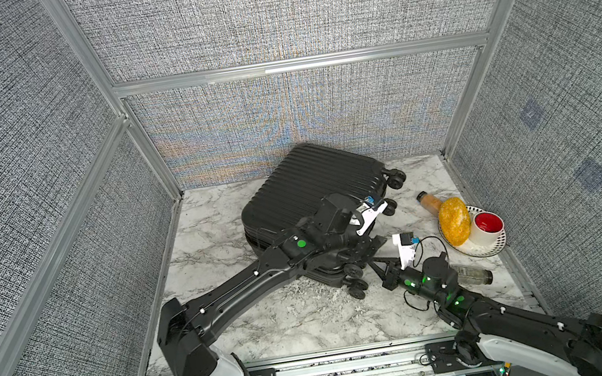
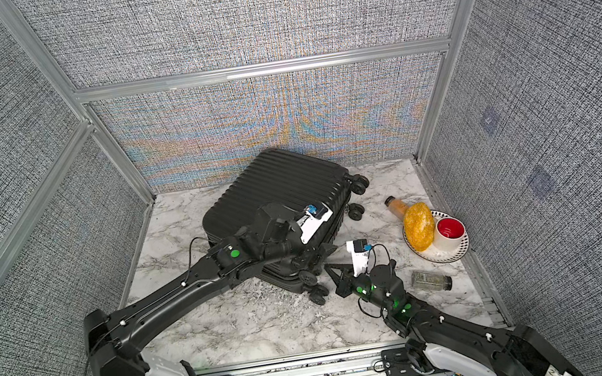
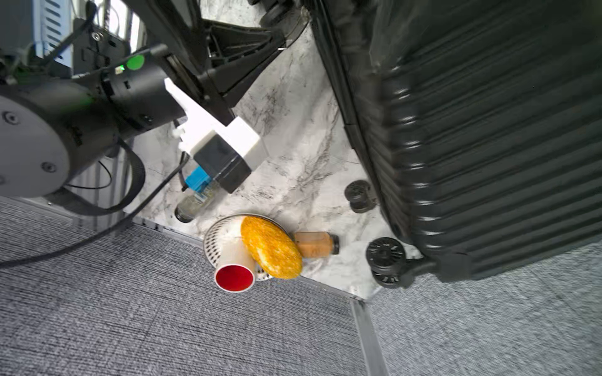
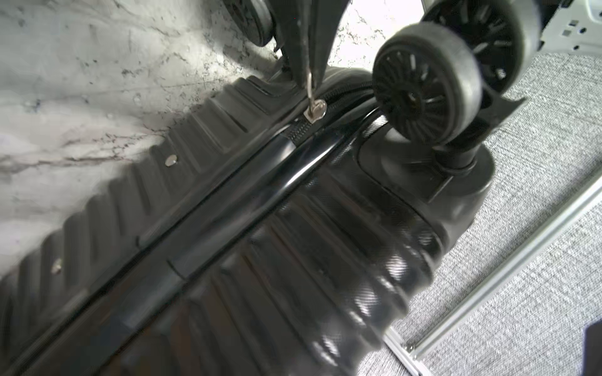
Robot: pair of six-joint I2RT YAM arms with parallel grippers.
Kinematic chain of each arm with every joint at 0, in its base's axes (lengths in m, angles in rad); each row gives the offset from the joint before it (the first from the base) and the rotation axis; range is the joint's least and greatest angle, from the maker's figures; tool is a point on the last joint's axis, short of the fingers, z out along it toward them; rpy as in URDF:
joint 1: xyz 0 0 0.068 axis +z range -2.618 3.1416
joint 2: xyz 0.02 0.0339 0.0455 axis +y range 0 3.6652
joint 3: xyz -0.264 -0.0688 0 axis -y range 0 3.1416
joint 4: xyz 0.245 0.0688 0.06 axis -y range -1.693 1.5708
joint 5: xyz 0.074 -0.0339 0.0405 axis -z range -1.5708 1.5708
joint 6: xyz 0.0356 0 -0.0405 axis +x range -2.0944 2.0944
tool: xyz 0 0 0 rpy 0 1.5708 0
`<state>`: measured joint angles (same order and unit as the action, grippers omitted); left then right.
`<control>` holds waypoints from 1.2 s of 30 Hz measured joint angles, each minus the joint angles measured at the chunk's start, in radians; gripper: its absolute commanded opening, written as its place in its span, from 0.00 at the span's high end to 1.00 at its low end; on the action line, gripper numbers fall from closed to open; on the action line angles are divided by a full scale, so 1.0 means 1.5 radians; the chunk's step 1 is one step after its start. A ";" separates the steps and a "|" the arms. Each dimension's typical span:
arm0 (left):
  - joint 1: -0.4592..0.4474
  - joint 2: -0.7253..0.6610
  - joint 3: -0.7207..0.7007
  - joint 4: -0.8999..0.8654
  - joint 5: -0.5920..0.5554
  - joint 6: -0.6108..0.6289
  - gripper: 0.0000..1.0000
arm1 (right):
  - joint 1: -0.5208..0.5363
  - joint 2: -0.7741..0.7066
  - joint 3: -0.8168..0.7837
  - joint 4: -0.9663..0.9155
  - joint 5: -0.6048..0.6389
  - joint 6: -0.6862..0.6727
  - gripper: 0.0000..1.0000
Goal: Open the suitcase zippers
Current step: Unzip the zipper on the suitcase.
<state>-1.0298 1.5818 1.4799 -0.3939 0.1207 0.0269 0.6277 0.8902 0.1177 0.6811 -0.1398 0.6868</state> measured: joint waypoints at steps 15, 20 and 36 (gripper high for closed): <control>-0.001 0.104 0.076 -0.175 0.169 0.106 0.28 | -0.022 0.005 -0.044 0.070 -0.008 -0.030 1.00; 0.000 0.154 0.147 -0.266 0.191 0.170 0.26 | -0.021 -0.014 -0.054 0.048 -0.006 -0.055 1.00; 0.023 0.110 0.090 -0.355 0.206 0.297 0.27 | -0.068 -0.012 0.003 -0.014 0.040 -0.102 1.00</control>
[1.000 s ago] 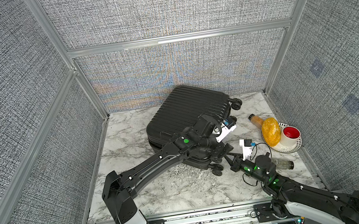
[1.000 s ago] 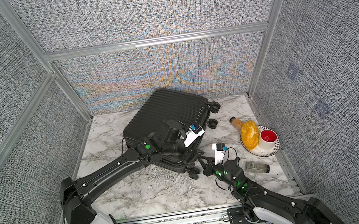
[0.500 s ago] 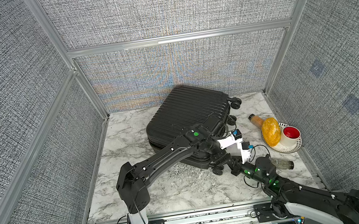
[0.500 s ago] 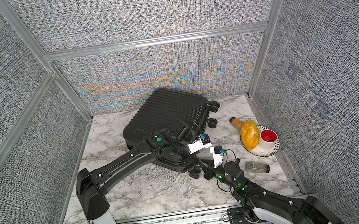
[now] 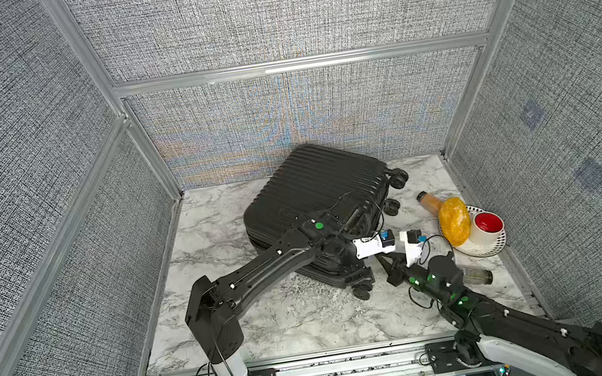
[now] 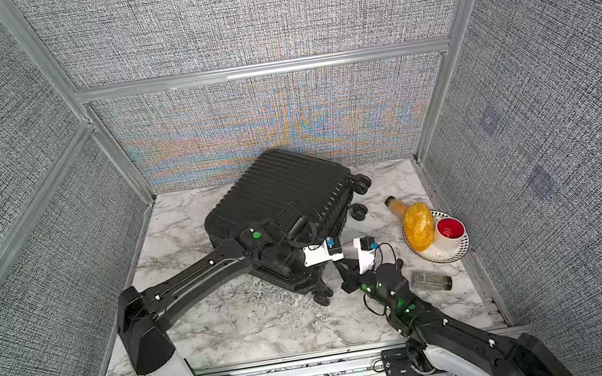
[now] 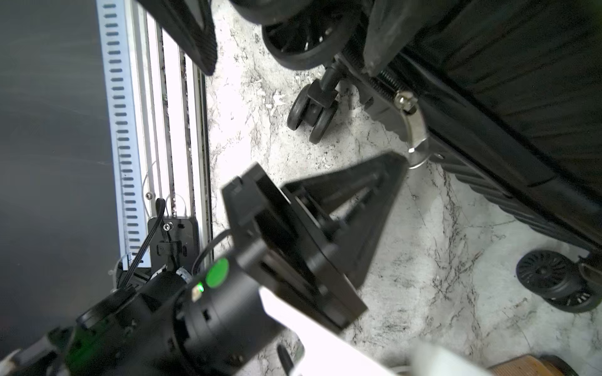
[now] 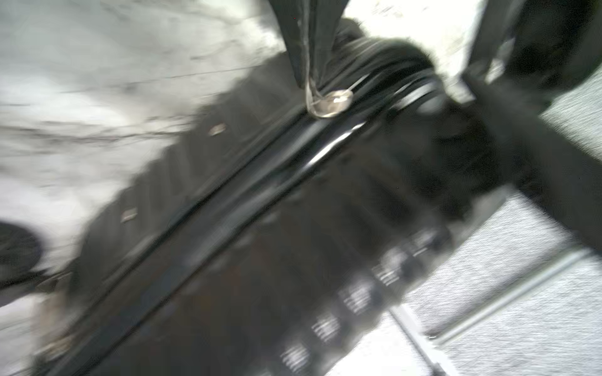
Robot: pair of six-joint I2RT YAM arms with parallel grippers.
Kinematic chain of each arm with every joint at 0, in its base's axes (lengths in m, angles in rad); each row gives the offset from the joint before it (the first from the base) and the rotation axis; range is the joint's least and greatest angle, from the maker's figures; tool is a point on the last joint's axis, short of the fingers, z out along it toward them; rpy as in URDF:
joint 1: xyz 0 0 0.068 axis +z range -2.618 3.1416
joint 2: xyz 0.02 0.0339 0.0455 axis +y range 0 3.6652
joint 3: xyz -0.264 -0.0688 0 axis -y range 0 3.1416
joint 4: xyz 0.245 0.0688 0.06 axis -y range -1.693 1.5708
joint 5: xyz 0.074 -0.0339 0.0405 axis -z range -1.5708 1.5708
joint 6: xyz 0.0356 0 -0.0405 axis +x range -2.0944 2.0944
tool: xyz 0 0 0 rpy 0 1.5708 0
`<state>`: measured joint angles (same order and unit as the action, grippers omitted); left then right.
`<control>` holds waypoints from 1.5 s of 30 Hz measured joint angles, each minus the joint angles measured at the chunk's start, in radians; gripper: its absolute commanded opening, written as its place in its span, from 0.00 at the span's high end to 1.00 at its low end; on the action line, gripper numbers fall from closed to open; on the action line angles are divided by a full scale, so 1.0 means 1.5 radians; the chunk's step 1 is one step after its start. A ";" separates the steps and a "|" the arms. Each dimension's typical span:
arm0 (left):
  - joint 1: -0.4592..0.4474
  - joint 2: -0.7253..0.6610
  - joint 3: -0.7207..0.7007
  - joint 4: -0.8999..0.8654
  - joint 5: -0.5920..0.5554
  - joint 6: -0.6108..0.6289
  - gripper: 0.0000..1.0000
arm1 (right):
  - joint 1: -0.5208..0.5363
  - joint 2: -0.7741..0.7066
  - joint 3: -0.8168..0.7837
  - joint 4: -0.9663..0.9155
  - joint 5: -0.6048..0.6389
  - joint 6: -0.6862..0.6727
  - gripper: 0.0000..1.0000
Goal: Open the suitcase zippers
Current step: Unzip the zipper on the suitcase, then adjust the suitcase at the center of the board.
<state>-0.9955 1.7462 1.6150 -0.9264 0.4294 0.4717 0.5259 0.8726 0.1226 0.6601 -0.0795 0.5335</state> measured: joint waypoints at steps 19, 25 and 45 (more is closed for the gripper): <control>0.050 -0.201 -0.003 0.117 -0.126 -0.219 0.00 | -0.075 -0.006 0.182 -0.264 0.090 0.058 0.38; 0.294 -0.230 -0.051 0.202 -0.293 -0.399 0.00 | -0.017 0.003 0.285 -0.367 0.067 0.073 0.23; 0.595 0.018 -0.062 0.305 0.018 -0.587 0.01 | 0.010 0.239 0.477 -0.409 0.009 0.193 0.02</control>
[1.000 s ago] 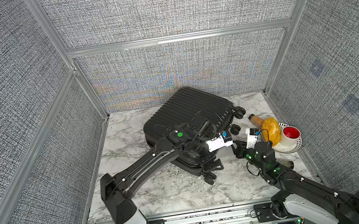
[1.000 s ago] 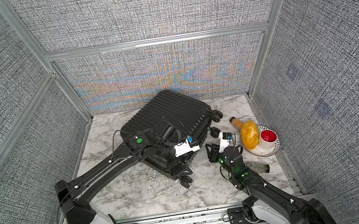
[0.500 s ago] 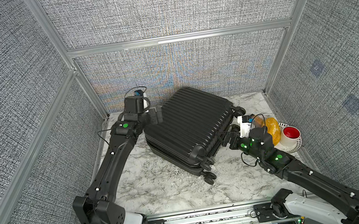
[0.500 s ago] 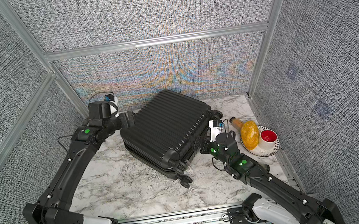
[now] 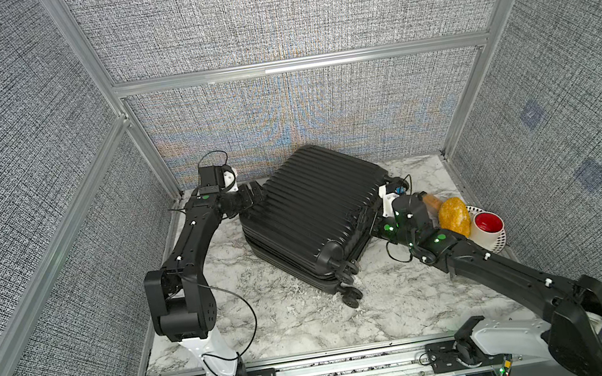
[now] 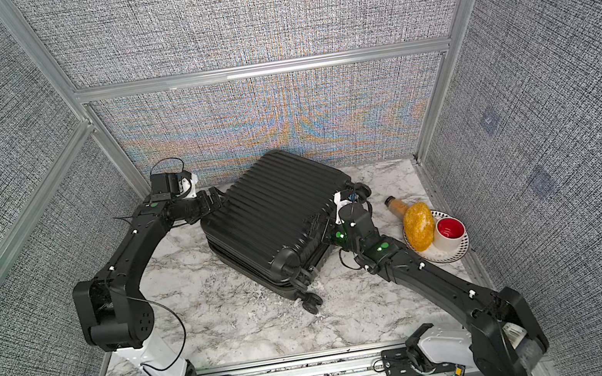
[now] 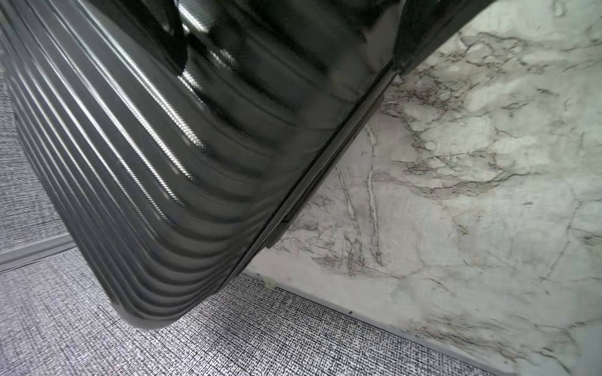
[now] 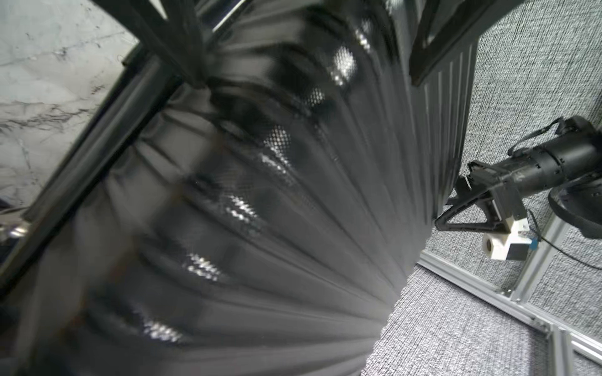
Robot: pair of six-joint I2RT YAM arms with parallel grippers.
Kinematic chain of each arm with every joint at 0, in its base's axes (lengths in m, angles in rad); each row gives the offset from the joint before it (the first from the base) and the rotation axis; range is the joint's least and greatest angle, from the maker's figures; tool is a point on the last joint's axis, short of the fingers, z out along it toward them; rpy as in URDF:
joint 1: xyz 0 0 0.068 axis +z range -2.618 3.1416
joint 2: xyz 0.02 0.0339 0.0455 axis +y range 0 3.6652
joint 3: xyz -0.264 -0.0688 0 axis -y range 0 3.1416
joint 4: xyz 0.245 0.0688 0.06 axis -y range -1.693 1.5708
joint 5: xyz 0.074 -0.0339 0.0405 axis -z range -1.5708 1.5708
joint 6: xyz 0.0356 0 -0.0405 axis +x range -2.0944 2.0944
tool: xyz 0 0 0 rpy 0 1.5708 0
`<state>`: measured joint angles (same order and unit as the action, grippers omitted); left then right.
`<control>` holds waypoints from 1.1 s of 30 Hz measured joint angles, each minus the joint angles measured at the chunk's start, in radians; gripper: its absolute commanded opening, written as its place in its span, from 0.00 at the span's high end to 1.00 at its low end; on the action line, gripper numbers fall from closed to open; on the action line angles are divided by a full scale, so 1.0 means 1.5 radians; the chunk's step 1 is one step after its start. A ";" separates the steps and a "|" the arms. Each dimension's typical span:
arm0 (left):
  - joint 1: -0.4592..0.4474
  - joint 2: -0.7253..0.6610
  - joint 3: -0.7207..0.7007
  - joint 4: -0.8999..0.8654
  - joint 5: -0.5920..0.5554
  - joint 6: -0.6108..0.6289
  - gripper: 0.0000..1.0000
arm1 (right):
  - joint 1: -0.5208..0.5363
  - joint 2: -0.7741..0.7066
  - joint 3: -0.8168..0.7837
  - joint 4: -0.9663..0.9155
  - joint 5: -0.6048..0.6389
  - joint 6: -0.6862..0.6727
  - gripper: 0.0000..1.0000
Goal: Open the suitcase zippers
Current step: Adjust the suitcase at the center of the board.
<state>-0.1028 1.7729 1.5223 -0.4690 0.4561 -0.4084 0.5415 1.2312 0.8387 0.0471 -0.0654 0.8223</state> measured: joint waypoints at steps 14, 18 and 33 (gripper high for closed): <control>-0.070 -0.233 -0.271 0.111 0.021 -0.037 0.01 | -0.110 0.190 0.183 -0.013 0.005 -0.091 0.02; -0.146 -0.314 -0.358 0.135 -0.042 -0.065 0.01 | -0.132 0.286 0.303 -0.028 -0.014 -0.157 0.02; -0.157 -0.587 -0.411 0.080 -0.229 -0.059 0.01 | -0.141 0.169 0.355 -0.092 0.116 -0.250 0.02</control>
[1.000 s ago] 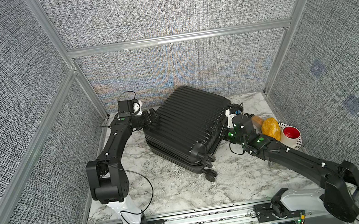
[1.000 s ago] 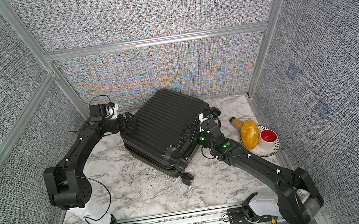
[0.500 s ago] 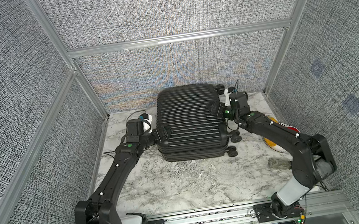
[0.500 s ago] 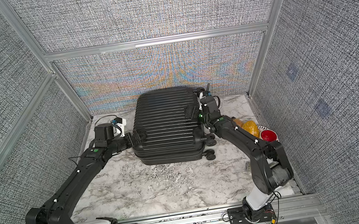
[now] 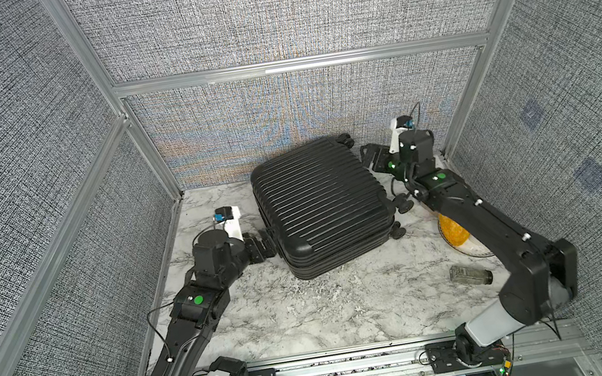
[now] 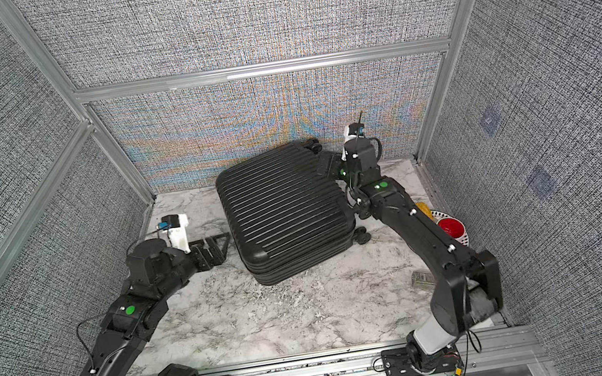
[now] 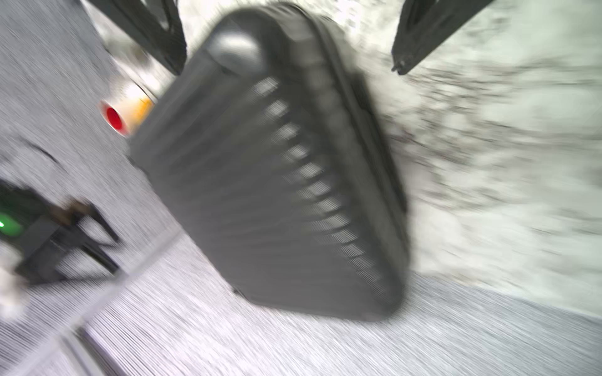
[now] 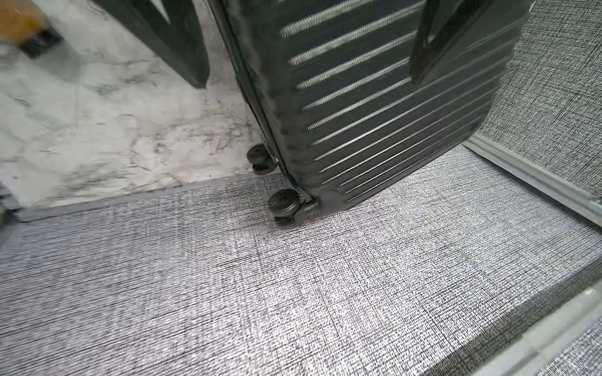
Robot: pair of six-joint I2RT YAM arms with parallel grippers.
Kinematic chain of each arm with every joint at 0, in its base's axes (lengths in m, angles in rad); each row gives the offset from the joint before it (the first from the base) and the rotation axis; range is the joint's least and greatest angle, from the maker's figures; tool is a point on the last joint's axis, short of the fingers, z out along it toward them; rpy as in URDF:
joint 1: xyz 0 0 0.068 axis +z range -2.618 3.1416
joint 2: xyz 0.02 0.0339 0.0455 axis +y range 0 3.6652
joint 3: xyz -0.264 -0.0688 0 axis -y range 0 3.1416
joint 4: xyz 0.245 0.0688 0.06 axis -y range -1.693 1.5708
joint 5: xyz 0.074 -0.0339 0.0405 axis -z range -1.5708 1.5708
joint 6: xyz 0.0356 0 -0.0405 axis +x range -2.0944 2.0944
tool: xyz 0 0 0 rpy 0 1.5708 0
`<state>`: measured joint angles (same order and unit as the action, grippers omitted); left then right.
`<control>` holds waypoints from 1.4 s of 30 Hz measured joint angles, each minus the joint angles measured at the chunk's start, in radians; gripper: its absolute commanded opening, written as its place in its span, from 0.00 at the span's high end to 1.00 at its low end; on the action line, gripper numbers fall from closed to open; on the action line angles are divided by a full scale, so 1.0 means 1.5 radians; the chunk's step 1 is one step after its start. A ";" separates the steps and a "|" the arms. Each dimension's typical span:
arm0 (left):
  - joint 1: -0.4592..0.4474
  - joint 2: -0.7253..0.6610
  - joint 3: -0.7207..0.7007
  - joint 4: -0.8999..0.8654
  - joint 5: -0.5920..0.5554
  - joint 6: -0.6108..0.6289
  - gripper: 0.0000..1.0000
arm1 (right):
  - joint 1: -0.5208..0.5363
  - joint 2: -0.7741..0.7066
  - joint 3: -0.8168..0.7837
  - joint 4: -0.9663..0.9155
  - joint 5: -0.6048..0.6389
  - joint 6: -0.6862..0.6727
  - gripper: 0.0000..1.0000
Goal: Open the suitcase zippers
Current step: Adjust the suitcase at the center of the board.
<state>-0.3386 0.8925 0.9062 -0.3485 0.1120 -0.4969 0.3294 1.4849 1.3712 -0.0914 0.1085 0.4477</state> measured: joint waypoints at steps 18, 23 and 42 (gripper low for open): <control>0.188 0.672 0.631 -0.010 0.087 0.072 0.02 | 0.092 -0.360 -0.426 -0.122 0.040 0.105 0.27; 0.184 0.872 0.833 -0.007 0.278 0.079 0.01 | 0.098 -0.362 -0.474 -0.083 -0.029 0.118 0.27; 0.186 0.890 0.722 0.054 0.480 0.069 0.01 | 0.050 -0.193 -0.413 0.013 -0.021 0.156 0.26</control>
<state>-0.0601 2.2272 1.9892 -0.2668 0.8322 -0.3927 0.4042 1.1950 0.7521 -0.0711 0.0772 0.6811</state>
